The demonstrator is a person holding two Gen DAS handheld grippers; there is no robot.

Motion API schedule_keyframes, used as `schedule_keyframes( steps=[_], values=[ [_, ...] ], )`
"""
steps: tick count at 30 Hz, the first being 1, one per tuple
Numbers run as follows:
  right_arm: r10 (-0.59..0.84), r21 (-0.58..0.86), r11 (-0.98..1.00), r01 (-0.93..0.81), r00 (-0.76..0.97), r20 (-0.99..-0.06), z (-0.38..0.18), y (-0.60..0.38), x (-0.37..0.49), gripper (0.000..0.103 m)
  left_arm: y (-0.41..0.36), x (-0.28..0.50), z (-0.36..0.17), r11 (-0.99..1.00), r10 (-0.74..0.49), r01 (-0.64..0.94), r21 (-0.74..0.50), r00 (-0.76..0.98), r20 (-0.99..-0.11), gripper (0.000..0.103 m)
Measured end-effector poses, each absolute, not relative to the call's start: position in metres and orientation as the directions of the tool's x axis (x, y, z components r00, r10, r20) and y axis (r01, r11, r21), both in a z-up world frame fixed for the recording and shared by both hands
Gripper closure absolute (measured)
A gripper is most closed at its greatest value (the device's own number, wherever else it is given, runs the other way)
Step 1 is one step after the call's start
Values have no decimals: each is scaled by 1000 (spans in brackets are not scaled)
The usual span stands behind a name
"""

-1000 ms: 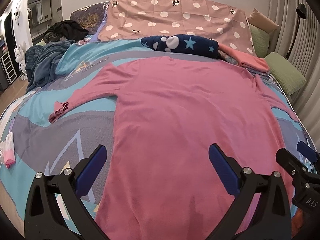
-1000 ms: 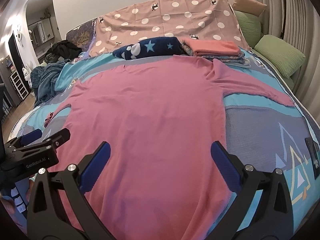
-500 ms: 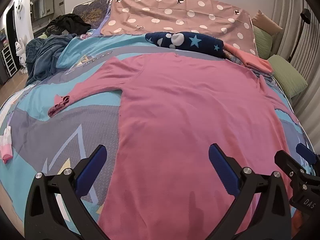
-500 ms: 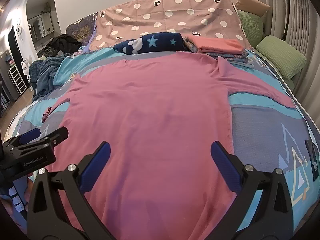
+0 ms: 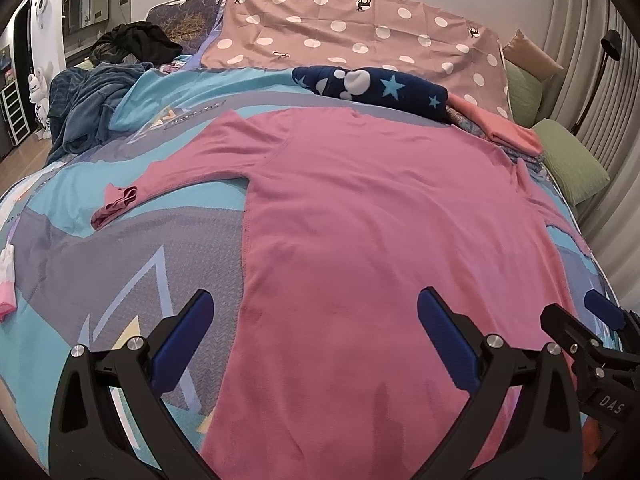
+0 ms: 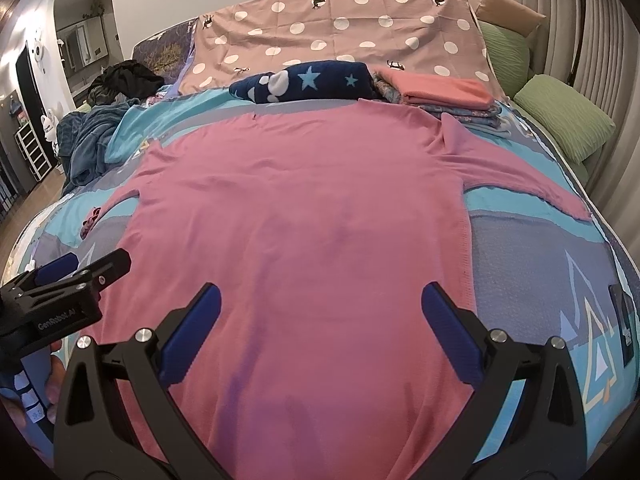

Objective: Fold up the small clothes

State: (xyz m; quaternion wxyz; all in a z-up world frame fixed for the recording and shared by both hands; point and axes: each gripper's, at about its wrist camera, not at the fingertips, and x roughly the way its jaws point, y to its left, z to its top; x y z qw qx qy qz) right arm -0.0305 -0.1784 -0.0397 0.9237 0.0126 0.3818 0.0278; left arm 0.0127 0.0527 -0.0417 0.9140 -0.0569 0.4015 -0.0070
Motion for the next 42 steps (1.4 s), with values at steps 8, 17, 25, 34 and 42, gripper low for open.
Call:
schedule_keyframes(
  steps=[8,17,25,34,42],
  values=[
    [63,44,998,-45,711,-701,-38,-178,-29,2,51,11,-39,995,-59,-21,-101,690,-722,1],
    [46,37,999,-28,724,-688,-30,-184,-25,2,52,9,-34,995,-73,1,-103,714,-696,1],
    [30,30,999,-14,722,-691,-30,-186,-23,2,52,10,-36,993,-86,6,-116,709,-700,1],
    [18,-4,1000,-28,721,-693,-32,-174,-15,2,64,9,-37,991,-94,-2,-137,718,-690,1],
    [-24,-58,998,-24,714,-699,-35,-166,-4,2,96,20,-43,987,-85,-34,-154,710,-699,1]
  ],
)
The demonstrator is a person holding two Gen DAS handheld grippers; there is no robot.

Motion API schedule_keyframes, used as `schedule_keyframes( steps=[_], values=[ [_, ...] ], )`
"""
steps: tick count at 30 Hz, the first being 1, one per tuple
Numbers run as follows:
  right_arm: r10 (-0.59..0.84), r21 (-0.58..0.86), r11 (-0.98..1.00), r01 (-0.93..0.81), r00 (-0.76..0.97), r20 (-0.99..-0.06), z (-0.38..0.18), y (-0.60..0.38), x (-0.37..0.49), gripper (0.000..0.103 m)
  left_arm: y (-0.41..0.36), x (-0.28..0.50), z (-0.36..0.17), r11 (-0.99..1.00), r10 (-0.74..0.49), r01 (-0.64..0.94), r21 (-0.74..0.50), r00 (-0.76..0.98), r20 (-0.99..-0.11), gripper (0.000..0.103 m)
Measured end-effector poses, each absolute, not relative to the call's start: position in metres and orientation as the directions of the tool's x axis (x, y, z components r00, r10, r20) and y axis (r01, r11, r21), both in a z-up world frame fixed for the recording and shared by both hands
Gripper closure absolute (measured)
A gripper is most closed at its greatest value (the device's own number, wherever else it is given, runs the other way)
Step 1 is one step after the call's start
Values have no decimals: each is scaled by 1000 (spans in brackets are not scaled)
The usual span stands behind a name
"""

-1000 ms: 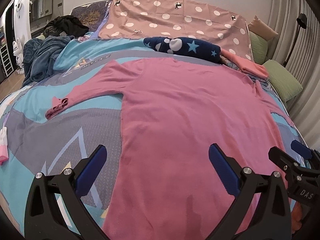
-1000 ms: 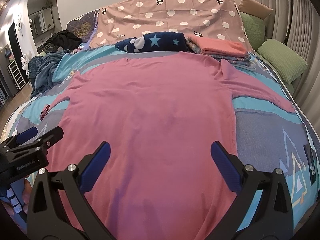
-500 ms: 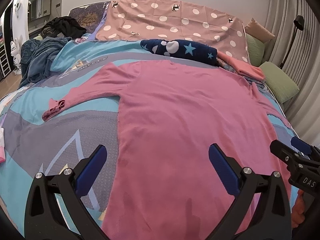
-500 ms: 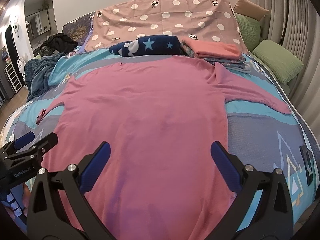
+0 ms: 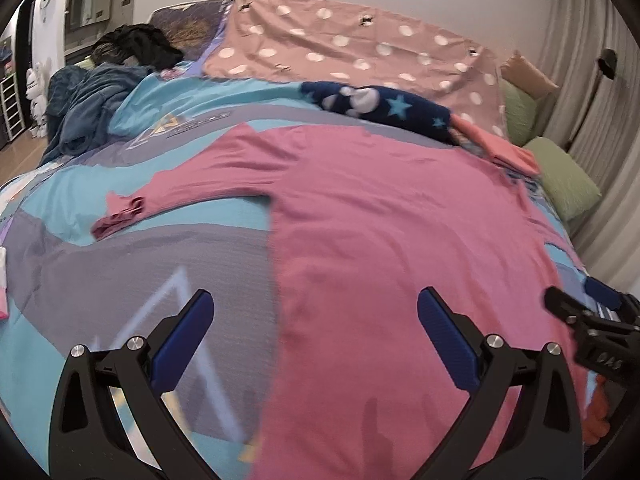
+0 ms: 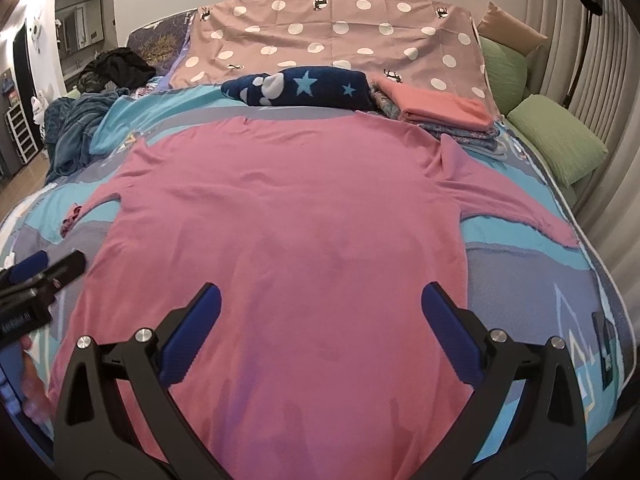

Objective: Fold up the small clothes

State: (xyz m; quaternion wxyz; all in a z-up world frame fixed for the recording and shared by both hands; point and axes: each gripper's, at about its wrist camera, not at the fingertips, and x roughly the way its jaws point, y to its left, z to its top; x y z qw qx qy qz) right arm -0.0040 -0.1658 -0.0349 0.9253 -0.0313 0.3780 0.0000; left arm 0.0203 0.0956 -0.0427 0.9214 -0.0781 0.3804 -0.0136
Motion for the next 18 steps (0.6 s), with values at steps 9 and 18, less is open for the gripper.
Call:
schedule_keyframes(
  steps=[9,18],
  values=[
    [-56,-62,998,17,699,-713,-40,-167,17,2,228,64,-73,934,39,-300,-192,622,-782,19],
    [-53,-72,997,-1,672,-739,-52,-154,41,2,330,133,-105,843,-111,-385,-377,559,-821,57]
  ],
)
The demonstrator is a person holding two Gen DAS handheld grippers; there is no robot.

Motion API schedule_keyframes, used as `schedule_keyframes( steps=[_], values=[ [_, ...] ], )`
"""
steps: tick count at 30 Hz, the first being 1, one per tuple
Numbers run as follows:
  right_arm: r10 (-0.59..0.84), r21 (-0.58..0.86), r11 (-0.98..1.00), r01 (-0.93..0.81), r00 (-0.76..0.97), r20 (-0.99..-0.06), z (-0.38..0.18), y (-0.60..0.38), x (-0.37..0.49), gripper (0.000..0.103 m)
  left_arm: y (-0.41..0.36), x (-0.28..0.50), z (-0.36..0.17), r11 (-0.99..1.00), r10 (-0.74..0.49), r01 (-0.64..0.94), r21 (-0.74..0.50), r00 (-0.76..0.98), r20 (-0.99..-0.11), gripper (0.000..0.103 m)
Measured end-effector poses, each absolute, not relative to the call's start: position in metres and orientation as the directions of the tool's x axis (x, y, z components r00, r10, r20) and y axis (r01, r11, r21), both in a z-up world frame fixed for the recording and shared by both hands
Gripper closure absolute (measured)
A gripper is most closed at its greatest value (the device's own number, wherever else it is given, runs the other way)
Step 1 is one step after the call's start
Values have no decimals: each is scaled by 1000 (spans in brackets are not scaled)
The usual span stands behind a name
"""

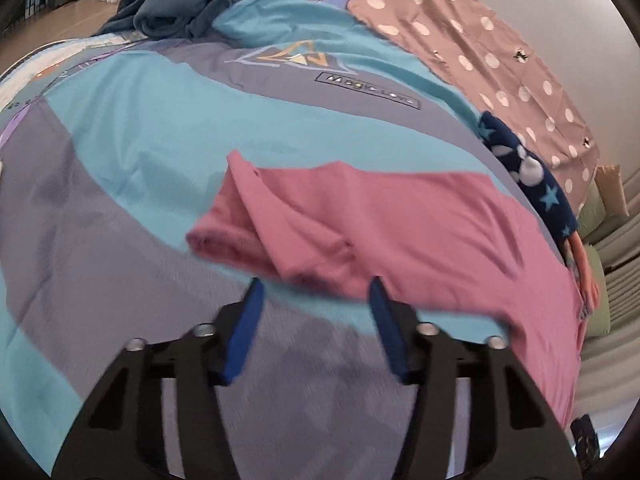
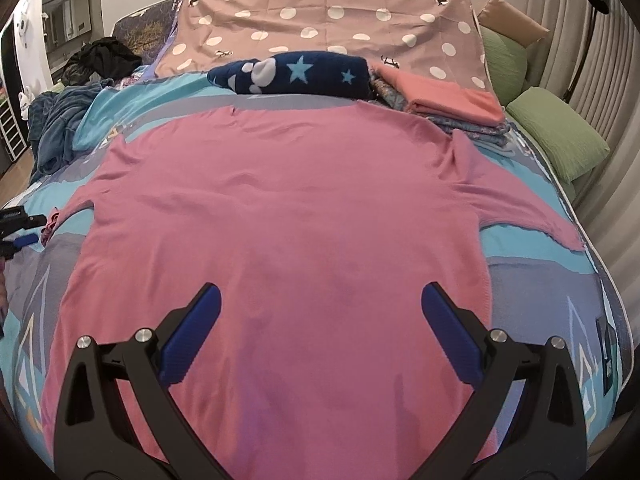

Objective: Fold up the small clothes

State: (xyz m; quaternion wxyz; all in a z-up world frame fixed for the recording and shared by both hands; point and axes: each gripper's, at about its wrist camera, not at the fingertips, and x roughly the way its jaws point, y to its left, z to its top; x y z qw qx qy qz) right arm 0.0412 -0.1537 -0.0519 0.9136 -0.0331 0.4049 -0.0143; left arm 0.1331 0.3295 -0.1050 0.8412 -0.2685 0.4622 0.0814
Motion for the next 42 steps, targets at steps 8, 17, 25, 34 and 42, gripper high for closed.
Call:
schedule_keyframes(
  steps=[8,17,25,34,42],
  values=[
    [-52,-68,998,2,658,-751,-58,-153,54,2,344,170,-126,821,-136,-429,-377,494,-859,99],
    [-37,-43,999,7,676,-736,-54,-164,55,2,289,171,-29,902,-137,-236,-363,640,-756,101],
    [-7,-10,1000,-1,717,-697,-41,-183,47,2,141,175,45,957,-283,144,-253,661,-694,101],
    [-1,30,999,32,706,-709,-51,-222,41,2,151,178,-13,998,36,-69,-8,611,-790,58],
    [49,83,996,15,695,-717,-53,-224,49,2,204,206,-80,985,67,-172,-8,426,-902,58]
  ],
)
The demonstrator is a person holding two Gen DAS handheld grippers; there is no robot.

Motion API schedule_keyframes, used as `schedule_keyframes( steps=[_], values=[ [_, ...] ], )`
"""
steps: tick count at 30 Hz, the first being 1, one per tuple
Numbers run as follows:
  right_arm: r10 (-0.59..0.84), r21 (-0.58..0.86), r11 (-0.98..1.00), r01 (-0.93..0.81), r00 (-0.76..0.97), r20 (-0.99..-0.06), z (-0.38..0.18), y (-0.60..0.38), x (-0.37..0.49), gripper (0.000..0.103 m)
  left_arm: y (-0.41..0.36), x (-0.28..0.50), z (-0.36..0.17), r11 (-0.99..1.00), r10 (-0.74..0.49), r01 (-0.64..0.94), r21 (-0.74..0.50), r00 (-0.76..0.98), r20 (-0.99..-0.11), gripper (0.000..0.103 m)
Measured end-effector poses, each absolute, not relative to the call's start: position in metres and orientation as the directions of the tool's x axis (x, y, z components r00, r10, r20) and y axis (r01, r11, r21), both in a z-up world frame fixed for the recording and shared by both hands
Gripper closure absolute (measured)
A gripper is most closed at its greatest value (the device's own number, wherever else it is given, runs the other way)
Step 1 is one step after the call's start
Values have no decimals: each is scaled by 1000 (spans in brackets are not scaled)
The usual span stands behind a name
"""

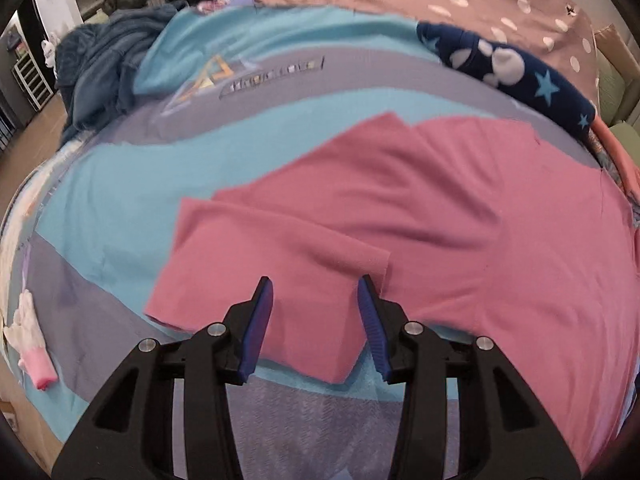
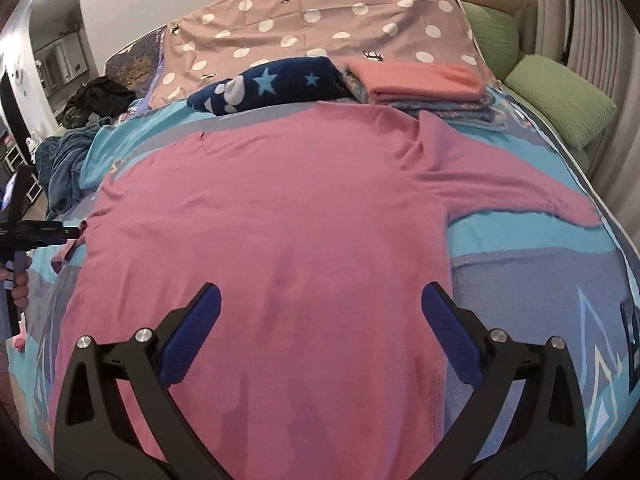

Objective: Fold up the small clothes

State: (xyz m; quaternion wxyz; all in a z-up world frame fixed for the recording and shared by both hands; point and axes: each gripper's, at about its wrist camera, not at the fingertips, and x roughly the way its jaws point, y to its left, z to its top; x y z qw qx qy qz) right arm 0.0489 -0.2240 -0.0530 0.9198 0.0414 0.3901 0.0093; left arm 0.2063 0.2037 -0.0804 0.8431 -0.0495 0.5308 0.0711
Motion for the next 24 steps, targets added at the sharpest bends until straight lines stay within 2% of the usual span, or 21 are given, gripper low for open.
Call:
schedule_keyframes(
  steps=[4,5,6,8,11,12,14,16,18,21,24],
  values=[
    [38,52,999,-2,709,-705,-46,-220,52,2,196,209,-81,986,113,-162,44,444,-889,58],
    [43,55,998,-6,707,-706,-45,-220,55,2,194,208,-81,986,117,-158,51,442,-889,61],
    [48,58,998,-9,706,-706,-44,-220,57,2,194,208,-80,987,108,-157,42,439,-892,66],
    [60,64,998,-21,709,-703,-41,-219,58,2,193,208,-74,988,67,-153,-1,438,-896,66],
    [59,45,998,-39,713,-698,-41,-214,59,2,182,203,-66,994,35,-106,-15,457,-889,63],
    [62,44,998,-44,712,-700,-41,-212,60,2,177,204,-66,996,49,-94,6,458,-888,58],
    [77,50,997,-60,704,-706,-43,-207,62,2,171,208,-73,992,119,-88,89,446,-887,58],
    [91,50,996,-78,700,-709,-43,-202,64,2,174,213,-84,988,146,-102,113,422,-895,67],
    [100,47,994,-96,698,-709,-42,-198,67,2,181,216,-83,992,102,-114,59,422,-901,101],
    [155,79,987,-140,692,-705,-35,-193,75,2,186,215,-65,988,68,-153,-1,444,-893,101],
    [194,112,980,-162,698,-689,-29,-187,85,2,166,210,-33,993,-48,-71,-96,501,-864,101]
  ],
)
